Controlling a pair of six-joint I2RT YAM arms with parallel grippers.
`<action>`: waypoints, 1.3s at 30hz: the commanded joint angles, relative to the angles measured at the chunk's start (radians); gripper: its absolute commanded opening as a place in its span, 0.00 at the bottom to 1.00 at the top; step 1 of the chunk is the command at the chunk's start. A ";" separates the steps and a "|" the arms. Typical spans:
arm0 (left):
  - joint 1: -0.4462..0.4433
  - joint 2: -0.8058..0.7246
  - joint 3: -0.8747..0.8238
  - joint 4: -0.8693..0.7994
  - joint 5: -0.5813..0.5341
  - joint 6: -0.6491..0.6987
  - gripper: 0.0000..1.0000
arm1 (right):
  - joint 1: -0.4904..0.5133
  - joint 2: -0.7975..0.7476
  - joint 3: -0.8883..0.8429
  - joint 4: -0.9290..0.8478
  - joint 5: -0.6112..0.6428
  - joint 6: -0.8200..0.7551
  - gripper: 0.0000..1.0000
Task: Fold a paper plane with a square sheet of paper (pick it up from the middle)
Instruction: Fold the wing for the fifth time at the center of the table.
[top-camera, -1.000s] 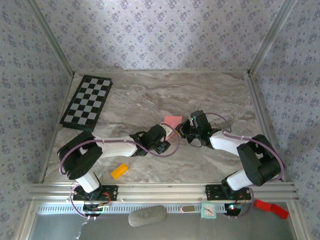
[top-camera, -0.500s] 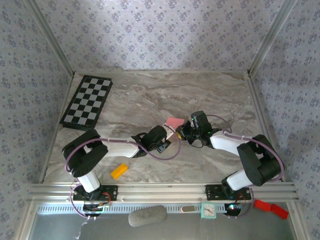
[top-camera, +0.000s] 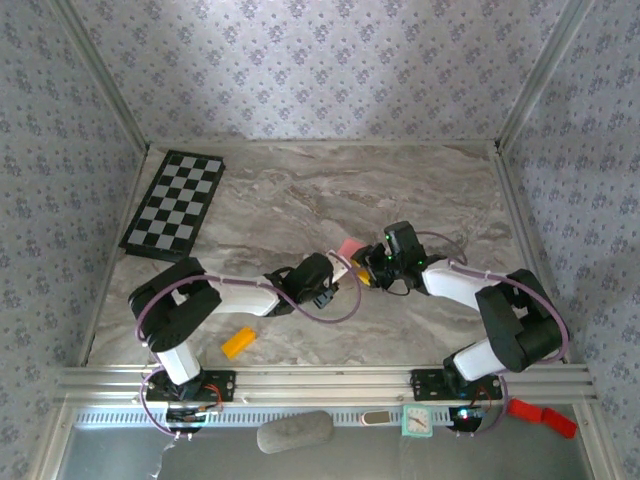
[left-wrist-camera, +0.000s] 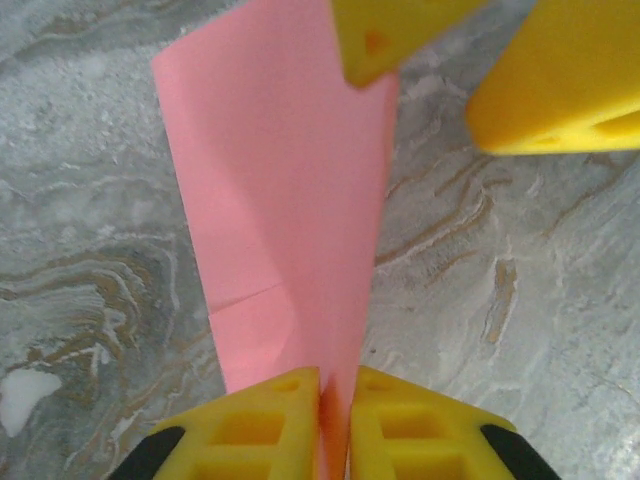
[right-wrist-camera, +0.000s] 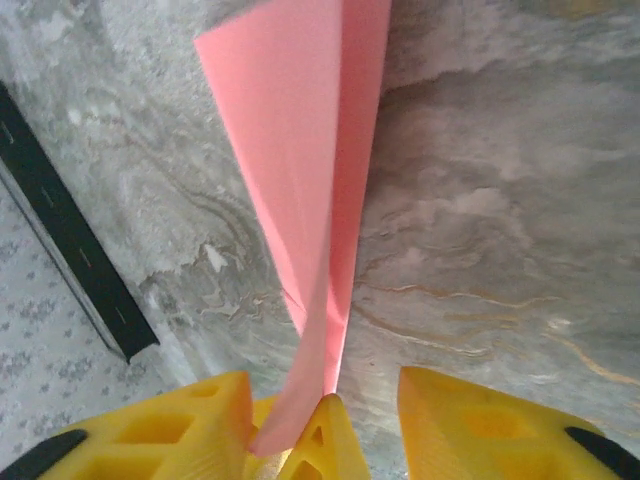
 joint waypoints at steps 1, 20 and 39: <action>0.009 0.006 -0.019 0.036 0.049 -0.008 0.11 | -0.020 -0.055 0.021 -0.102 0.032 -0.044 0.54; 0.100 -0.039 -0.019 -0.005 0.343 -0.117 0.05 | -0.109 -0.140 0.052 -0.256 0.094 -0.275 0.69; 0.229 0.026 0.034 0.014 0.648 -0.462 0.04 | -0.106 -0.121 0.052 -0.174 0.021 -0.511 0.68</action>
